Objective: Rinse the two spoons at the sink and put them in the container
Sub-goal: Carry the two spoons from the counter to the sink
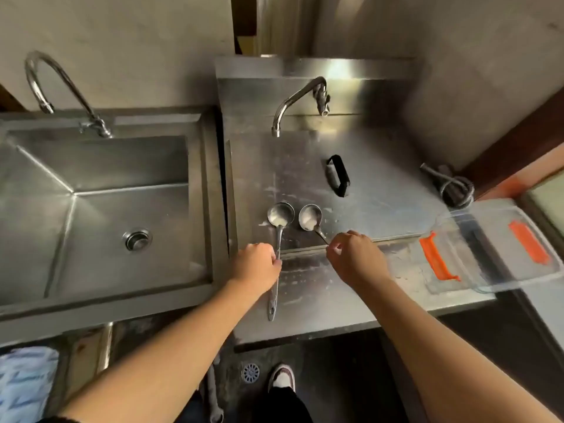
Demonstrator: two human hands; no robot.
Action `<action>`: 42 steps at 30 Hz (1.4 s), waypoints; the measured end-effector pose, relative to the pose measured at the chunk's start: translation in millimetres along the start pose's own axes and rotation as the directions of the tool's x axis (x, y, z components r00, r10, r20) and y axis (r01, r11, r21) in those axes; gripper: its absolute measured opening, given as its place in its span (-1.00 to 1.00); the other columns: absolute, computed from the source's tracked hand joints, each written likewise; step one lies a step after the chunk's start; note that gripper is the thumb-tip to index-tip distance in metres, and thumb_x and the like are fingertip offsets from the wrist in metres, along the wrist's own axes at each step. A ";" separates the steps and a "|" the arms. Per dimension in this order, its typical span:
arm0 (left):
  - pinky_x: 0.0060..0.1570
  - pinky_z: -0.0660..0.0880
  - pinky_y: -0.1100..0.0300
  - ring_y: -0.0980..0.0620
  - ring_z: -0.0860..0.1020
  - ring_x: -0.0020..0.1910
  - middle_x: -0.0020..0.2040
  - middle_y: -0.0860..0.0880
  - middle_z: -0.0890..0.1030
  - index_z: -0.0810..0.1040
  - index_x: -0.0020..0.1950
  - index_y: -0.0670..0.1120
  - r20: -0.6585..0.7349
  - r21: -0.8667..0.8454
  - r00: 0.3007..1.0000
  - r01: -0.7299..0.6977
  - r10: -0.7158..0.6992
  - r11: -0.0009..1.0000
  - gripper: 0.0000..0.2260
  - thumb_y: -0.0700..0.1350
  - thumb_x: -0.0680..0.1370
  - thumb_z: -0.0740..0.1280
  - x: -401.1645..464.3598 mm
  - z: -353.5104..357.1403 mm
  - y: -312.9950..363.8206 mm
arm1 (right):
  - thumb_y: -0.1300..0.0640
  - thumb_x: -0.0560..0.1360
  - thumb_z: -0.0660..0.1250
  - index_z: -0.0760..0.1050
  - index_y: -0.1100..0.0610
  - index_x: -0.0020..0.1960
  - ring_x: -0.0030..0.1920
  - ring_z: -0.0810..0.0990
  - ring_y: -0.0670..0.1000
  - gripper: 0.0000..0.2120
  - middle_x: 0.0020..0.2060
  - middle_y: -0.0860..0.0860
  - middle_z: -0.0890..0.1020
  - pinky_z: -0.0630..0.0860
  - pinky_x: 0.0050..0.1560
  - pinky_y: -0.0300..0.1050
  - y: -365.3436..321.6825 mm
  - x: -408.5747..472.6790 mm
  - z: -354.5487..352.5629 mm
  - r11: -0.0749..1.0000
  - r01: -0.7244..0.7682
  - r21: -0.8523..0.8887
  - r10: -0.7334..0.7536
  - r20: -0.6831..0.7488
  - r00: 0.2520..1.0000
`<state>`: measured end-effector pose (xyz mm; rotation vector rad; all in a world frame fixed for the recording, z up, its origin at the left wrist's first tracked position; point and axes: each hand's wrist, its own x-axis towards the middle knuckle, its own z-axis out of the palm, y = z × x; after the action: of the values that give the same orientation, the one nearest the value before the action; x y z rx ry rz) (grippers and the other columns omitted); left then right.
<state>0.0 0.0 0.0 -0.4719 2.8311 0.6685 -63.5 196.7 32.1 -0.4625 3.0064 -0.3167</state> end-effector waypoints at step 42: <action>-0.35 0.60 0.25 0.03 0.57 -0.35 -0.13 -0.12 0.59 0.66 -0.01 -0.25 0.376 -0.879 0.858 0.450 -0.350 0.159 -0.81 -0.13 0.52 0.50 -54.9 -82.6 -74.3 | 0.24 0.59 0.27 0.57 0.29 -0.19 -0.45 0.51 0.09 -0.77 -0.34 0.16 0.53 0.52 -0.43 -0.11 -150.8 22.5 -24.9 0.423 -0.537 0.730 0.145 0.530 0.835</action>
<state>67.5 -86.8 57.0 -1.2593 1.6368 2.1533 -44.2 53.9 87.8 0.2107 2.0383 -1.3972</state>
